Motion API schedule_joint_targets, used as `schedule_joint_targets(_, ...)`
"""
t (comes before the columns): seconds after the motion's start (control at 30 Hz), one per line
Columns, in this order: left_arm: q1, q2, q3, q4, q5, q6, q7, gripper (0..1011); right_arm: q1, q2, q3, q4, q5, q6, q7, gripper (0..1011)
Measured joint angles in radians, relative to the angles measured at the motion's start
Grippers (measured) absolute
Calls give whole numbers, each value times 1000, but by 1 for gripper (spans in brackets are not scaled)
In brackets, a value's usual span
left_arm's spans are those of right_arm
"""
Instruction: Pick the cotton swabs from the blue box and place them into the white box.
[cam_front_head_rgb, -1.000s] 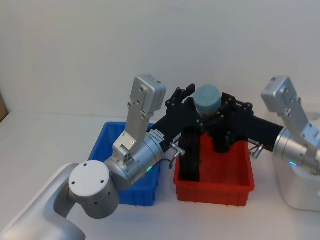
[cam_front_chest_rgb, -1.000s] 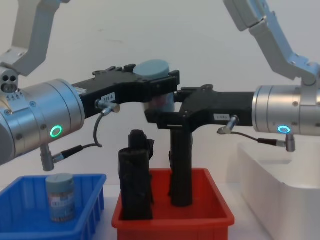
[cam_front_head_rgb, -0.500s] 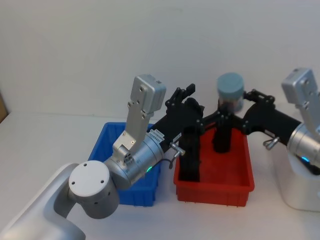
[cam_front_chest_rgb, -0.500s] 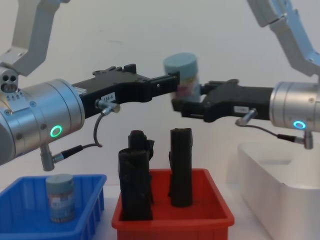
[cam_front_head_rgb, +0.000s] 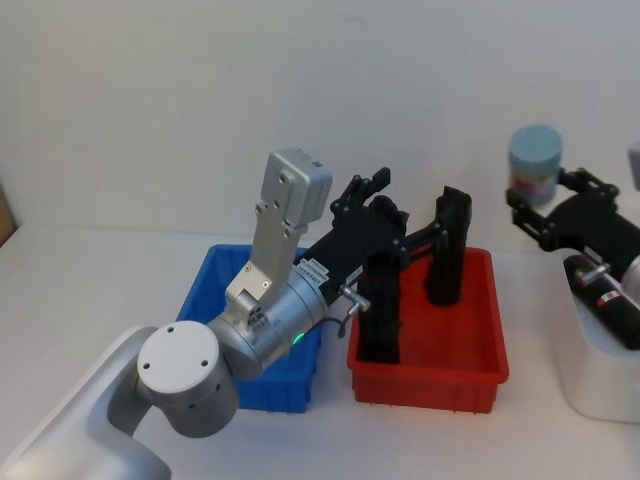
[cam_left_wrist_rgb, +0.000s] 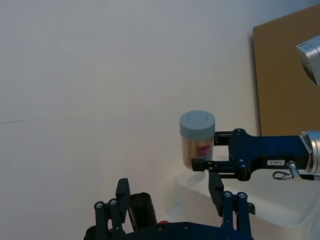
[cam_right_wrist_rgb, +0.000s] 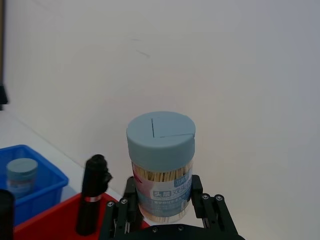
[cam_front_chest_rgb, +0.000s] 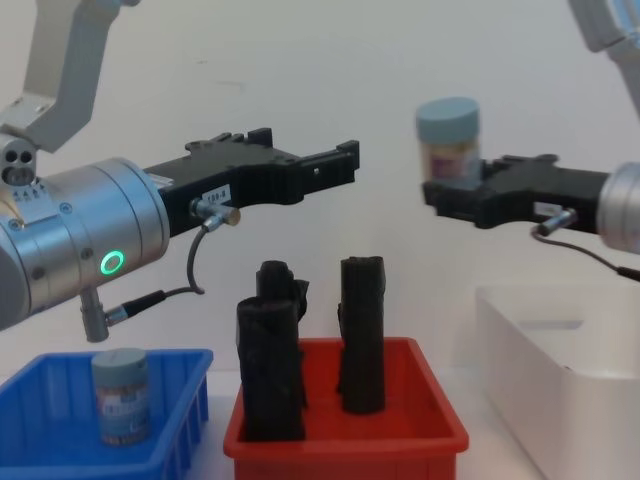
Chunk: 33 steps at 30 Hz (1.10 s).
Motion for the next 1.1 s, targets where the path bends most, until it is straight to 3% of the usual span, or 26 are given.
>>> schedule_joint_targets(0.57,0,0,0,0,0,0,0,1000,-43,35,53,-7,50,63,-215,621)
schedule_joint_targets(1.1,0,0,0,0,0,0,0,1000,-61,50,98,28,93,130,-419,621)
